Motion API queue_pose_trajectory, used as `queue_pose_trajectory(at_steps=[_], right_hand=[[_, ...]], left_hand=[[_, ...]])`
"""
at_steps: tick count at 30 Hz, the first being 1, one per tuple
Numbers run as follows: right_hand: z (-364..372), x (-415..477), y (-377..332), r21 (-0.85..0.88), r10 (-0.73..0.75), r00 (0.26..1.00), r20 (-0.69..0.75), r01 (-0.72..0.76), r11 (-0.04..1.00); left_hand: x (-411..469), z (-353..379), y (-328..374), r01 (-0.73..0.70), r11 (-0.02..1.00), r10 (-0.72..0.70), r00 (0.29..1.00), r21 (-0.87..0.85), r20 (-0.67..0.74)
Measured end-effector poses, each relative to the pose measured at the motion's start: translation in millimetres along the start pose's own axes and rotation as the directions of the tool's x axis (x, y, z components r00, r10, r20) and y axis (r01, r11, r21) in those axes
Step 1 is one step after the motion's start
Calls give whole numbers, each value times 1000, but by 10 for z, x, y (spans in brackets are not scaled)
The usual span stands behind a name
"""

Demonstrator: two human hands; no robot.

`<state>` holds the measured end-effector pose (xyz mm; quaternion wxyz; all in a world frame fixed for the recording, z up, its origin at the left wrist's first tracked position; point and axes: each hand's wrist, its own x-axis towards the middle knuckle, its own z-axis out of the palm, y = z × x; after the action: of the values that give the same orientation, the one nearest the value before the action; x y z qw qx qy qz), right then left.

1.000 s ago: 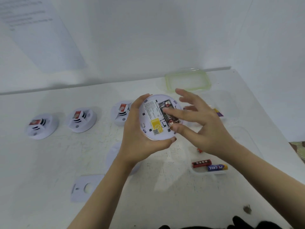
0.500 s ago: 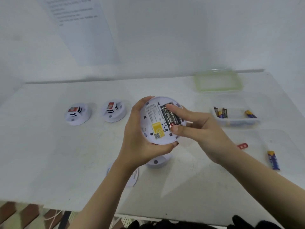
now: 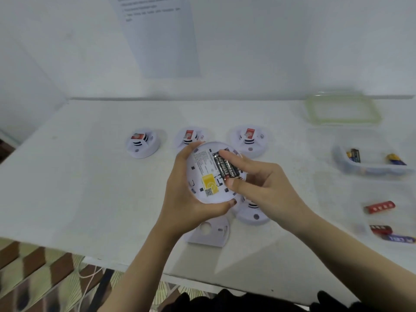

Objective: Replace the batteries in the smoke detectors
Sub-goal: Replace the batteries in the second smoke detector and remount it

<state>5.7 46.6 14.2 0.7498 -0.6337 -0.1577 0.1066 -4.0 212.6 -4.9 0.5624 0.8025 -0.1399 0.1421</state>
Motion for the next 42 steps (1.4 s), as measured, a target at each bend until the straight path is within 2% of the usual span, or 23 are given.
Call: queue_pose_trajectory(at_steps=[2, 5, 8, 10, 12, 13, 15, 17, 20, 22, 23, 27, 29, 33, 38, 42], right_hand=[[102, 24, 85, -83, -18, 999, 32, 20, 996], [216, 38, 203, -244, -34, 999, 4, 34, 969], [288, 9, 277, -493, -82, 997, -10, 66, 868], [309, -21, 316, -718, -104, 991, 88, 135, 682], [356, -33, 346, -875, -52, 965, 258, 256, 410], [390, -36, 356, -912, 13, 948, 319, 304, 275], [451, -46, 375, -941, 174, 925, 338, 338, 32], [504, -43, 395, -936, 259, 914, 314, 344, -79], [546, -40, 395, -940, 256, 921, 294, 326, -95], [558, -46, 382, -944, 256, 919, 298, 323, -61], [564, -47, 372, -948, 255, 917, 306, 318, -8], [593, -18, 275, -906, 243, 899, 363, 281, 315], [611, 35, 245, -873, 183, 903, 390, 299, 385], [682, 202, 276, -876, 55, 925, 375, 334, 348], [767, 398, 418, -909, 19, 931, 365, 351, 223], [811, 463, 513, -900, -9, 927, 376, 367, 234]], left_hand=[[-65, -130, -83, 34, 999, -34, 999, -5, -12], [-154, -350, -187, 51, 998, -50, 998, 28, -31], [-235, -587, -304, 101, 994, -99, 993, 34, -57], [-286, -729, -399, 126, 991, -124, 991, 44, -55], [-336, -842, -497, 151, 986, -149, 988, 64, -37], [-360, -890, -542, 165, 984, -163, 986, 70, -24], [-405, -954, -613, 183, 979, -184, 983, 88, 10], [-443, -988, -662, 184, 977, -189, 981, 106, 45], [-491, -1019, -725, 193, 975, -199, 979, 115, 48], [-511, -1035, -783, 171, 972, -179, 983, 163, 36], [-517, -1038, -815, 150, 967, -160, 987, 206, 32], [-516, -1031, -869, 175, 946, -188, 982, 272, 23], [-517, -1017, -874, 176, 949, -189, 982, 260, 24], [-499, -984, -816, 188, 961, -198, 980, 205, 28], [-497, -957, -770, 218, 959, -227, 973, 183, 35], [-530, -956, -761, 210, 962, -219, 975, 175, 35]])
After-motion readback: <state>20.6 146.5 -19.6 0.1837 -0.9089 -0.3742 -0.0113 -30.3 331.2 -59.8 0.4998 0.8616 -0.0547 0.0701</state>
